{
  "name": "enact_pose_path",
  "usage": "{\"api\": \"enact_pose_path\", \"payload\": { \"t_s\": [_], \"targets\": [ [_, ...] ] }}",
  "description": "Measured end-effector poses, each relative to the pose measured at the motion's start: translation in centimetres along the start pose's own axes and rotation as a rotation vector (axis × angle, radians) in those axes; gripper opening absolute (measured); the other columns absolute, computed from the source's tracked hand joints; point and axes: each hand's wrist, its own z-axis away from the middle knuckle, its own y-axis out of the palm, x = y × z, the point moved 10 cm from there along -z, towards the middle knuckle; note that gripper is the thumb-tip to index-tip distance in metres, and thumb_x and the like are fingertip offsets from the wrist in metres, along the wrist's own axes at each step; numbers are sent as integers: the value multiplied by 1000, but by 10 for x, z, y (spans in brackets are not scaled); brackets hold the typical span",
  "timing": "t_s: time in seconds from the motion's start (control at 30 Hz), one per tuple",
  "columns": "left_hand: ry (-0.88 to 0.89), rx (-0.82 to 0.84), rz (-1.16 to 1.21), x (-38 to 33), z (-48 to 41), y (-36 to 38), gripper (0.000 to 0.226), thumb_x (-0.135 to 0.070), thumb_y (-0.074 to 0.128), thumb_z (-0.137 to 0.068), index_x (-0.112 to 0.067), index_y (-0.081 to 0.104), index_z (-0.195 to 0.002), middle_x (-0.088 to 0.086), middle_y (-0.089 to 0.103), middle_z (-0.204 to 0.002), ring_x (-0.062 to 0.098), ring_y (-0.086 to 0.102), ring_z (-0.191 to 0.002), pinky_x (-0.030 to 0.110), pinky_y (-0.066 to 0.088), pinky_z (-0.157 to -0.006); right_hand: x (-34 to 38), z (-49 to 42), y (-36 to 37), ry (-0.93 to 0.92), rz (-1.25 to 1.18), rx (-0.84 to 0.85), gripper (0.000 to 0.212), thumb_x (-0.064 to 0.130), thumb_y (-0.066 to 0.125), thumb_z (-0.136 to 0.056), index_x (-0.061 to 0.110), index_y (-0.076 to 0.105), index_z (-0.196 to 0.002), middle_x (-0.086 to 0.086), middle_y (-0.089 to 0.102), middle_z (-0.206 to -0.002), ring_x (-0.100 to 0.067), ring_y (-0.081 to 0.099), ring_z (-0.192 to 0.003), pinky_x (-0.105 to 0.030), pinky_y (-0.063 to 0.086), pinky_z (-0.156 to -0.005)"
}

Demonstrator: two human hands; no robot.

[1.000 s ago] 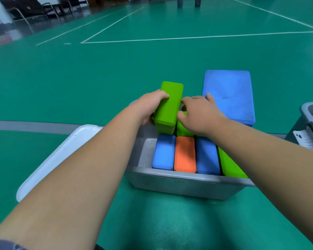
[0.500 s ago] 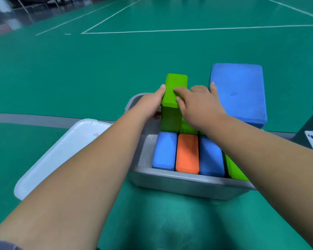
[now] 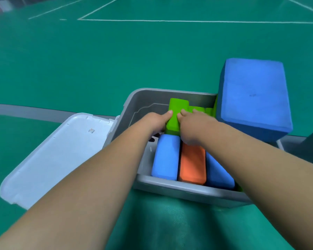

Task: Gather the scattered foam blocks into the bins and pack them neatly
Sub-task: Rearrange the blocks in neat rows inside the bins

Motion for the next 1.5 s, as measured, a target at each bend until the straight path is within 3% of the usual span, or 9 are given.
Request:
{"api": "enact_pose_path", "payload": {
  "t_s": [0.23, 0.5, 0.77, 0.9, 0.97, 1.03, 1.27, 1.37, 1.5],
  "targets": [
    [22, -106, -244, 2, -24, 12, 80, -67, 33, -104, 3, 66, -126, 24, 67, -127, 41, 65, -116, 51, 56, -97, 0, -30, 39, 40, -40, 78, 87, 18, 48, -96, 21, -5, -165, 3, -10, -172, -39, 9, -157, -52, 19, -126],
    [-132, -38, 91, 32, -21, 10, 70, -67, 44, -101, -1, 63, -113, 24, 74, -105, 47, 76, -81, 59, 63, -69, 14, -39, 43, 51, -90, 100, 96, 8, 52, -92, 24, -10, -164, 8, -17, -170, -39, 1, -157, -57, 23, -123],
    [-78, 112, 261, 43, -12, 20, 54, -52, 45, -107, -4, 62, -126, 22, 63, -130, 30, 70, -87, 36, 64, -65, 13, -21, 39, 34, -105, 71, 85, 8, 44, -96, 18, -5, -165, 1, -12, -172, -39, 5, -157, -53, 20, -125],
    [-40, 155, 87, 34, 7, 20, 37, -40, 50, -108, -6, 64, -114, 13, 64, -108, 26, 61, -86, 42, 59, -81, 12, -9, 33, 47, -60, 66, 70, 12, 45, -96, 5, 21, -162, -14, 11, -171, -34, 25, -154, -50, 33, -120],
    [-17, 160, -20, 30, 15, 20, 37, -40, 51, -107, -8, 68, -115, 5, 68, -111, 23, 64, -90, 38, 55, -77, 15, 4, 20, 19, -12, 8, 44, 14, 50, -93, 8, 58, -136, -17, 49, -151, -33, 53, -134, -46, 50, -106],
    [-8, 182, -115, 30, 23, 20, 42, -48, 48, -105, -15, 69, -120, 1, 69, -122, 20, 68, -103, 38, 56, -78, 20, 18, -1, -7, 11, -82, 21, 15, 52, -91, 15, 66, -106, -11, 65, -123, -32, 64, -113, -41, 57, -90],
    [214, -146, -556, -50, 60, -9, 47, -35, 44, -108, 3, 64, -126, 23, 66, -129, 40, 62, -120, 38, 50, -90, -7, 74, -97, -35, -241, -590, 38, 31, 40, -86, 22, 73, -104, -7, 73, -102, -32, 66, -94, -39, 58, -75],
    [297, -181, -336, -82, 71, -5, 42, -31, 45, -107, 0, 69, -121, 19, 70, -122, 36, 66, -113, 35, 48, -83, -39, 103, -115, 35, -212, -730, 38, 33, 42, -86, 23, 75, -102, -7, 72, -103, -34, 65, -98, -42, 57, -80],
    [319, 59, 33, -95, 86, 44, 48, -45, 46, -107, -5, 67, -125, 12, 73, -119, 25, 71, -98, 44, 57, -93, -101, 123, -99, 253, -148, -720, 34, 35, 49, -92, 22, 73, -112, -9, 63, -116, -37, 55, -108, -44, 50, -88]
  ]
}}
